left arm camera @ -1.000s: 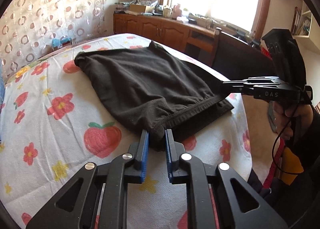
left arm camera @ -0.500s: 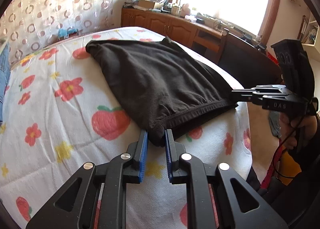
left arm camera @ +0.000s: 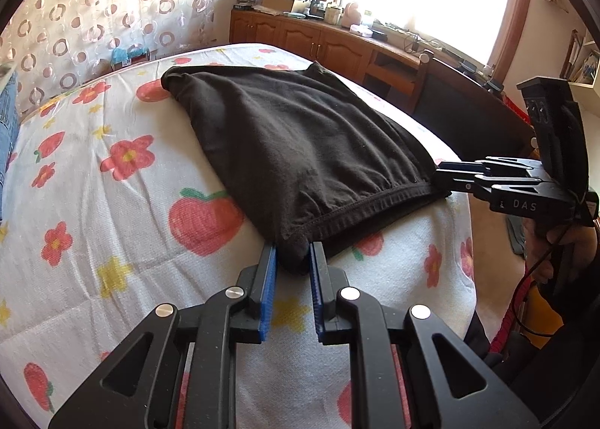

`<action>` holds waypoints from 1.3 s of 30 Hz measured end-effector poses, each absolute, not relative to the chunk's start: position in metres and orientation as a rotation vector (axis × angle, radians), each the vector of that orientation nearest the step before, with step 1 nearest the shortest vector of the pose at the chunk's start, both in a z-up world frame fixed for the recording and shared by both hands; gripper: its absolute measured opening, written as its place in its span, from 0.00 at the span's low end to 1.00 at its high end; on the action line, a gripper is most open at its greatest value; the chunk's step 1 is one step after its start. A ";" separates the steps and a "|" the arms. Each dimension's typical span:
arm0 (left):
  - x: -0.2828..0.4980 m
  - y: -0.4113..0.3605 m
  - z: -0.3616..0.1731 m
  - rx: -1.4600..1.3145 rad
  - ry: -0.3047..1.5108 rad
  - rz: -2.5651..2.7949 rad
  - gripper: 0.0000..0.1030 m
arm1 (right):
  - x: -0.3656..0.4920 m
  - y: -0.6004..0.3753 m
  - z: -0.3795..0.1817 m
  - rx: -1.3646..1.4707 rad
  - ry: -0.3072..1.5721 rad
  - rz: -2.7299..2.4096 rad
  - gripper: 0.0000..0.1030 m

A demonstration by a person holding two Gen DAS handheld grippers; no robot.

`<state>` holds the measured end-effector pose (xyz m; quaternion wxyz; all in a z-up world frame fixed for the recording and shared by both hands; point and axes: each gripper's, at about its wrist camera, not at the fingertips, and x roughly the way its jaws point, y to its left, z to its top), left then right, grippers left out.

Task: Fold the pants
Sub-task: 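Grasp the black shorts' hem with both tools, fingers closing on the cuff, then lift the shorts with both tools and swing them over the bed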

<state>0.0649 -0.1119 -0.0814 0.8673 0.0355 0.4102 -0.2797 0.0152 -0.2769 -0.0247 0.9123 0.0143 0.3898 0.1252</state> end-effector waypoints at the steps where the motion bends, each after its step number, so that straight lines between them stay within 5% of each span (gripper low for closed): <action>1: 0.065 -0.112 -0.082 0.075 0.858 -0.585 0.17 | 0.016 -0.280 -0.024 0.032 0.804 0.258 0.31; 12: 0.064 -0.112 -0.081 0.075 0.855 -0.582 0.17 | 0.018 -0.277 -0.028 0.028 0.804 0.282 0.31; 23: 0.061 -0.116 -0.076 0.093 0.823 -0.592 0.14 | 0.017 -0.279 -0.029 0.066 0.787 0.333 0.10; 39: 0.076 -0.082 0.072 0.028 0.537 -0.574 0.11 | 0.013 -0.267 0.093 0.021 0.456 0.411 0.09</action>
